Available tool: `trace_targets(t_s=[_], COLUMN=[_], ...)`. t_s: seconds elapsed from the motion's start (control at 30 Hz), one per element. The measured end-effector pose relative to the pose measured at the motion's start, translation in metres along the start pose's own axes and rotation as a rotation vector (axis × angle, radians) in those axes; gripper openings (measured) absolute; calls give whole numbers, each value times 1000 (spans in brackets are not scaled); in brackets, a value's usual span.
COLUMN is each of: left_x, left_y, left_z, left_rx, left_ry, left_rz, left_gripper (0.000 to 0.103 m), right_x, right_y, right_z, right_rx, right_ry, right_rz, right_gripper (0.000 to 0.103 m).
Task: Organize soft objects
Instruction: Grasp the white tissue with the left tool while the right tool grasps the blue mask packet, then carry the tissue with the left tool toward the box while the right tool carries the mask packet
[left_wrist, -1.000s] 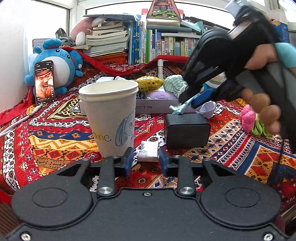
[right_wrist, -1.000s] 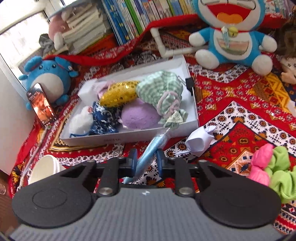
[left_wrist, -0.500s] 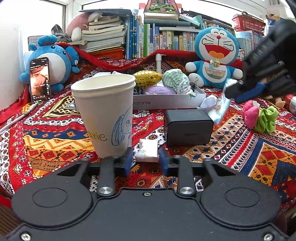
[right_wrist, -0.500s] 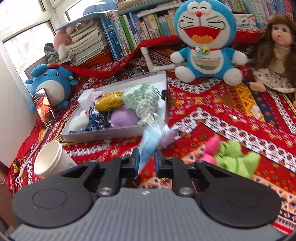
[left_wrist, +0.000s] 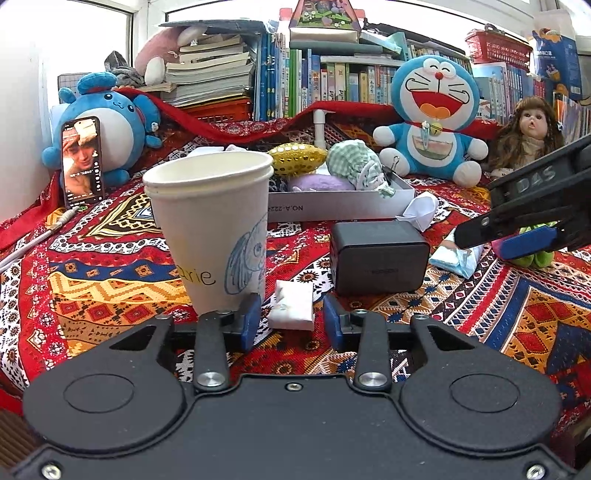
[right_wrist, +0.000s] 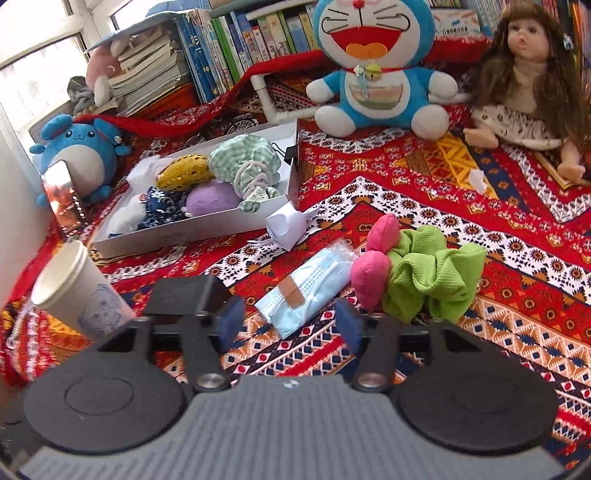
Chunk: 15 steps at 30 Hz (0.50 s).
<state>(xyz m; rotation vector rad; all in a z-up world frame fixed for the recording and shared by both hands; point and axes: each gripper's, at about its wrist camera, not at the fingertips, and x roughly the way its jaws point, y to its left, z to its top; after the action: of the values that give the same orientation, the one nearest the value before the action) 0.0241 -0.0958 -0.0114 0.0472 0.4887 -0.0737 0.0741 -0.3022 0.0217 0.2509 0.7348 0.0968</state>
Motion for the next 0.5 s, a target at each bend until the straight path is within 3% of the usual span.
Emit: trace_targets(t_s=[0.13,0.2,0.27,0.3,0.37,0.5], left_x=[4,4,2,2,0,-6], left_y=[-2,-2,-2,-1,0,3], left_z=[-1,-3,-3,-3,-4,-5], left_rx=[16,20,31,33,31,30], left_ry=[9,4,1,1,3,9], left_rz=[-5,-9,-13,-17,-28,-55], left_gripper=[35,24,24,24,24,24], right_x=[12,18,24,26,26,21], right_y=[10,15,19,19,18,18], right_z=[-7,-10,-13,-15,-17,-20], right_rx=[-46,-83,-112,-115,-109,-130], right_ry=[-55,-65,-67,-66,-74,-66], right_rz=[-84,-103,-116,-113,-92,-55], right_gripper=[70,70,68,65,48,39])
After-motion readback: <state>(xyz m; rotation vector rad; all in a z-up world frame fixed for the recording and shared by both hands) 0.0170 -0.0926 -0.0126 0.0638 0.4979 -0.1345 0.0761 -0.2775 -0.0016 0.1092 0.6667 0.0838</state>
